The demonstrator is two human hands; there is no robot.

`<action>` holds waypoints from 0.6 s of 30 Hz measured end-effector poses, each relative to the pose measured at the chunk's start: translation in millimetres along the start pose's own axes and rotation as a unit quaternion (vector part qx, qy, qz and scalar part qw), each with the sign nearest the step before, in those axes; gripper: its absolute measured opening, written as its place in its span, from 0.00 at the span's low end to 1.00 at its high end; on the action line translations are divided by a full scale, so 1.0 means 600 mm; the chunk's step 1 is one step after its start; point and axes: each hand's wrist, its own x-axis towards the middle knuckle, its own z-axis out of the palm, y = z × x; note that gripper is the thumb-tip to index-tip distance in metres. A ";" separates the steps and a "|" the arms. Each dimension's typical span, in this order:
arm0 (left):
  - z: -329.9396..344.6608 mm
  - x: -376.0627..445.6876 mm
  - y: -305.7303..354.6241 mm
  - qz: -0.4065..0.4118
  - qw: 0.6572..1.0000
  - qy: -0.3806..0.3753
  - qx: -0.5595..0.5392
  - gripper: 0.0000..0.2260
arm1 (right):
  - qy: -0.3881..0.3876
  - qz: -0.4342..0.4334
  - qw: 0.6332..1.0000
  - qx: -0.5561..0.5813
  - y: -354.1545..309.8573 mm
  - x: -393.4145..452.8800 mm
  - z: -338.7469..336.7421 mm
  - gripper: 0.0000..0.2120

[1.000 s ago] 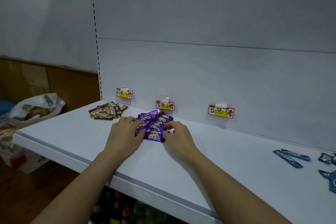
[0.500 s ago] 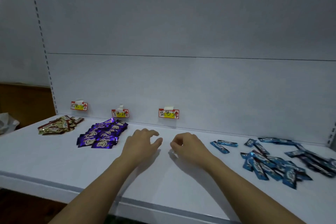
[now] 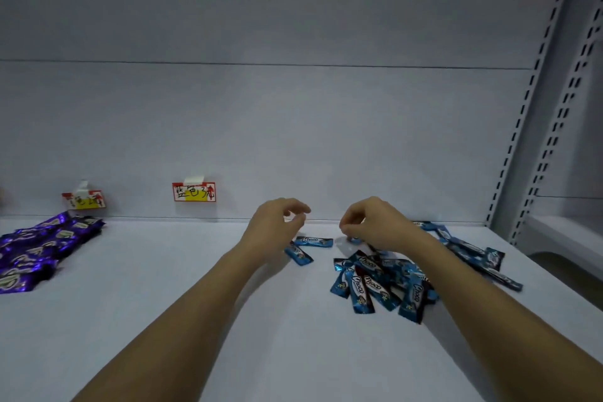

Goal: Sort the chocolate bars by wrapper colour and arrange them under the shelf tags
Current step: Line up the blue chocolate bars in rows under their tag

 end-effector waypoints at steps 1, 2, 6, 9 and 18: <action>0.006 -0.001 -0.007 0.000 1.000 -0.018 -0.022 0.09 | 0.005 -0.002 1.000 0.000 0.013 0.000 -0.001 0.05; 0.007 -0.004 -0.014 0.005 0.998 -0.052 -0.027 0.12 | 0.004 -0.005 1.000 -0.006 0.023 -0.001 -0.001 0.05; -0.017 -0.008 -0.035 0.020 0.985 -0.169 0.011 0.15 | -0.042 0.001 0.999 -0.030 0.039 -0.011 -0.016 0.03; -0.023 -0.007 -0.038 0.035 0.977 -0.200 0.059 0.15 | -0.070 0.018 0.994 -0.083 0.039 -0.019 -0.028 0.08; -0.016 -0.005 -0.039 0.019 0.969 -0.212 0.125 0.10 | -0.116 0.042 0.989 -0.080 0.030 -0.023 -0.019 0.12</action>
